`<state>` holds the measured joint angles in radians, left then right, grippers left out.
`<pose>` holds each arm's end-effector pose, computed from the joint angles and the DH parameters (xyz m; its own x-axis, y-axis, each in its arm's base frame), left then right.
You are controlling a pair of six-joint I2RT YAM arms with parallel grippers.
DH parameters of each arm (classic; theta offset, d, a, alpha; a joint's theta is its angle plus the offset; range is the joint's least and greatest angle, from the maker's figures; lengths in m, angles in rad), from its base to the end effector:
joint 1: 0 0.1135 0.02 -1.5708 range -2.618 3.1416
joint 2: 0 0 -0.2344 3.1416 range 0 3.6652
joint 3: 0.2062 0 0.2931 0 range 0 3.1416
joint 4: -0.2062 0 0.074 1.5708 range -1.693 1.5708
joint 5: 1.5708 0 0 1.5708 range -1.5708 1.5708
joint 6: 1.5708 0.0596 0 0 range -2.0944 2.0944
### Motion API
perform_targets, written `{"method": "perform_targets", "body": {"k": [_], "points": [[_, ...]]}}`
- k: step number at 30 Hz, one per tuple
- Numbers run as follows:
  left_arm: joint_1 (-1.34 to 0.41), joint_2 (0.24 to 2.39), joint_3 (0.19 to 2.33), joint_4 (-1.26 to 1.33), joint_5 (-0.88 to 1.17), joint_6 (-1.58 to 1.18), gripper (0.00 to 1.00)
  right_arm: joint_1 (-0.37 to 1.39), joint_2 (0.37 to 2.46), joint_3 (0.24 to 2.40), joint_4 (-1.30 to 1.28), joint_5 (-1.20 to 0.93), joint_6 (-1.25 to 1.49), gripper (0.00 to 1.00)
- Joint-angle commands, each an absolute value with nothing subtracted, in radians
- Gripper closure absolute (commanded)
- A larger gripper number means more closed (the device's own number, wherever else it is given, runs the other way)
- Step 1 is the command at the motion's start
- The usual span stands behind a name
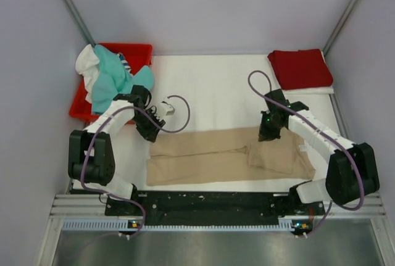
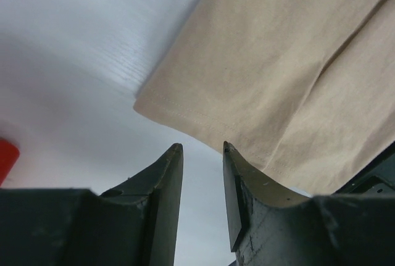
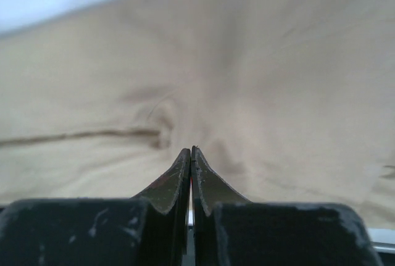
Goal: Fold and stack the t-shirts
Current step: Fold the other side of the tshirt into a rectangle
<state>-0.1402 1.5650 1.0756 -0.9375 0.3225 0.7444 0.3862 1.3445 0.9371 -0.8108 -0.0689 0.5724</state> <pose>0.3130 -0.0633 0.1368 -0.6005 0.7337 -0.3180 0.7945 0.5923 -0.1335 0.2770 0.1171 0.1581 -0.9463 0.1986 -0.2553 0.1365 0.9608 0.2414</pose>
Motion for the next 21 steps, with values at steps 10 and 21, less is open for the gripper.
{"method": "perform_targets", "body": {"k": [10,21], "points": [[-0.176,1.709,1.056,-0.758,0.256,0.617,0.62,-0.099,1.682,0.974,-0.469,0.071,0.509,1.00],[-0.167,1.787,0.919,-0.698,0.083,0.612,0.62,-0.160,1.781,1.141,-0.517,0.153,0.391,1.00]]}}
